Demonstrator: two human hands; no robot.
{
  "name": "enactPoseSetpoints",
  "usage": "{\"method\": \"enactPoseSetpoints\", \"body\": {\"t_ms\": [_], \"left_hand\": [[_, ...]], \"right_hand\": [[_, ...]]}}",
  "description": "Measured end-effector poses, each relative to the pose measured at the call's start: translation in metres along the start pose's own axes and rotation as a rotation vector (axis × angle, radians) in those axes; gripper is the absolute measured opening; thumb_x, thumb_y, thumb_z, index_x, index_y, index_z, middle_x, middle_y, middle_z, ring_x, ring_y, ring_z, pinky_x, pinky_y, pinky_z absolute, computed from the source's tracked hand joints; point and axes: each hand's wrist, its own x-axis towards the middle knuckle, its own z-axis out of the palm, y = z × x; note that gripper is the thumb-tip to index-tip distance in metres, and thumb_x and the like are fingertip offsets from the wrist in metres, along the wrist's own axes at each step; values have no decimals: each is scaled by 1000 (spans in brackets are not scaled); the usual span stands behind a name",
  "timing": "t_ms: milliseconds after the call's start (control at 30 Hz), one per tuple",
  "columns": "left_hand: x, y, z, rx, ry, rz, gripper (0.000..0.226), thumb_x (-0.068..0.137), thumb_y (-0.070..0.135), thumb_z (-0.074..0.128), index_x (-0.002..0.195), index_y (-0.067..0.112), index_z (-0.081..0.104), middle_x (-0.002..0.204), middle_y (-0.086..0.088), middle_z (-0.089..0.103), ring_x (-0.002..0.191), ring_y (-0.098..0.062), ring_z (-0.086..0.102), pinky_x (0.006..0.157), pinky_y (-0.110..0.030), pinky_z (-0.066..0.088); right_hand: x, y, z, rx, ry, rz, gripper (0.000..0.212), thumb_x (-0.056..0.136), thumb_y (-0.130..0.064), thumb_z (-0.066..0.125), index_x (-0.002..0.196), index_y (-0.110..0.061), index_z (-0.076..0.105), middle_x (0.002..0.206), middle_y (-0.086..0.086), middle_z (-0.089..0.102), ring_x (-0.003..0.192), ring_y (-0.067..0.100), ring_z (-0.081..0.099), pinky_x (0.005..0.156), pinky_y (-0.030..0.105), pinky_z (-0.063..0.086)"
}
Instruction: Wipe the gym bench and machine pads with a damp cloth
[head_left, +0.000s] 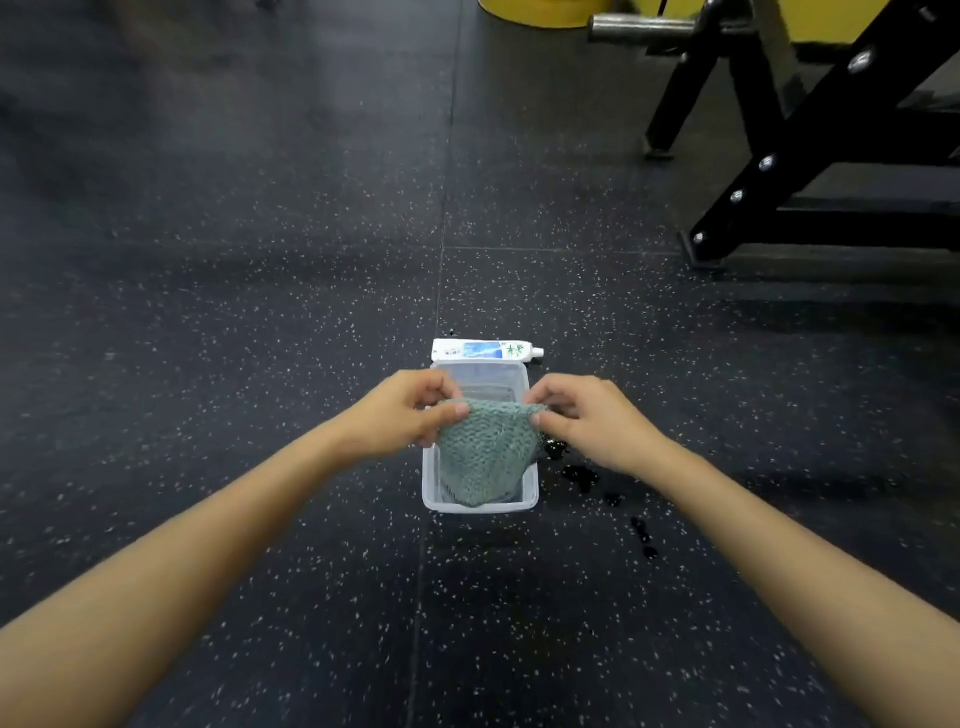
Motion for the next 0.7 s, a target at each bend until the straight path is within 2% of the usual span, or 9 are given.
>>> {"method": "enactPoseSetpoints", "body": {"t_ms": [100,200,333,400,467,567,700], "left_hand": [[3,-33,14,12,-15,-78,18,96,25,62,94,7,61,80,-6,70,67,-17,62,61,-29,54],[6,-61,29,30,-37,-125,16,96,27,62,92,12,60,77,1,71,65,-14,64,58,-25,54],[14,-89,47,33,-6,-185,16,95,27,64,90,13,60,70,6,70,60,-9,64,58,-24,55],[21,-97,53,58,38,-199,16,95,26,66,87,13,60,70,4,70,58,-8,63,60,-29,57],[27,-102,58,117,90,-203,16,94,26,67,85,14,60,74,1,70,58,-8,63,61,-31,57],[32,-108,66,316,190,-167,16,93,30,68,89,15,64,87,0,69,76,-16,65,70,-35,55],[34,-114,69,534,214,-104,14,93,29,67,103,19,66,101,2,68,83,-17,59,77,-34,52]], "right_hand": [[2,18,23,-2,-59,11,14,95,-14,62,91,-27,63,109,-1,71,109,14,63,97,46,51],[4,37,46,25,-99,66,21,95,-14,62,86,-33,61,111,1,69,105,13,61,94,47,53],[11,58,71,33,-109,138,12,95,-11,61,91,-22,63,115,4,67,95,6,58,91,42,55],[18,66,79,21,-98,174,8,96,-11,61,94,-18,65,117,5,66,100,8,58,91,40,54],[24,71,86,-9,-63,204,8,96,-12,60,98,-17,66,115,4,65,93,10,58,84,34,52],[30,76,97,-73,12,235,9,98,-14,58,103,-16,65,107,1,64,85,11,57,76,25,41],[31,79,111,-250,32,201,15,100,-15,54,112,-15,62,114,2,62,95,17,60,80,30,47]]}}
